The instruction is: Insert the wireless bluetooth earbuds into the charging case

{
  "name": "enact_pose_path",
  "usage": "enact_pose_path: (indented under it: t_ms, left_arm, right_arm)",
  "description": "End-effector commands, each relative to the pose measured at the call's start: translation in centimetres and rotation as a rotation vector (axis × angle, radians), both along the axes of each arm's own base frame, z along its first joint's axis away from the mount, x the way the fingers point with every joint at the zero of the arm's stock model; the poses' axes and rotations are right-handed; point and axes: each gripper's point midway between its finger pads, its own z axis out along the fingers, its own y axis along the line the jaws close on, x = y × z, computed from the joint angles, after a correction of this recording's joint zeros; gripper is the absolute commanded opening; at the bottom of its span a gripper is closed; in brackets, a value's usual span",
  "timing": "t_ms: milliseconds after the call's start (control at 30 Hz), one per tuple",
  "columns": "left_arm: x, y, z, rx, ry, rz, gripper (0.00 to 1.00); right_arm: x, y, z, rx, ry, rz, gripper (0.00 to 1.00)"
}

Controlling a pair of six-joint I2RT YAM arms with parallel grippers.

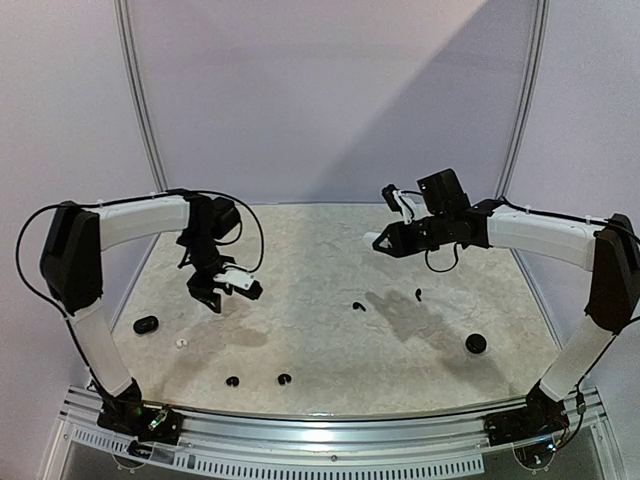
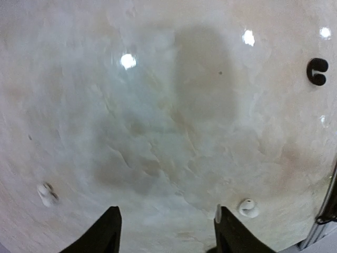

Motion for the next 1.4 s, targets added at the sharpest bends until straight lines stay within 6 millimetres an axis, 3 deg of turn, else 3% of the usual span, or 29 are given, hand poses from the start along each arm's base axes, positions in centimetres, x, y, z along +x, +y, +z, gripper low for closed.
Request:
enact_pose_path:
  t_ms: [0,100,200,333,633,1033,1367]
  left_arm:
    - [-3.2,5.0,1.0,0.047,0.054,0.412,0.73]
    - [-5.4,7.1,-0.2,0.093,0.057,0.592,0.93]
    - [-6.4,8.1,-1.6,0.134,0.034,0.689,0.96]
    - [-6.0,9.5,-3.5,0.234,0.018,0.797,0.86]
    - [-6.2,10.0,-5.8,0.3,0.041,0.866,0.62]
    - [-8.0,10.3,-6.5,0.326,0.09,0.853,0.54]
    - [-8.4,10.3,-6.9,0.333,0.106,0.859,0.34]
  right_arm:
    - [0.0,0.0,0.1,0.007,-0.017,0.0,0.0]
    - [0.2,0.4,-0.1,0.012,-0.009,0.007,0.0]
    - [0.5,1.0,-0.1,0.02,0.009,0.021,0.0]
    - [0.6,1.4,-0.2,0.035,0.024,0.027,0.0]
    - [0.4,1.4,-0.3,0.045,0.04,0.014,0.0]
    - [0.7,1.5,-0.3,0.043,0.043,0.017,0.0]
    - [0.9,1.6,-0.7,0.032,0.044,0.018,0.0]
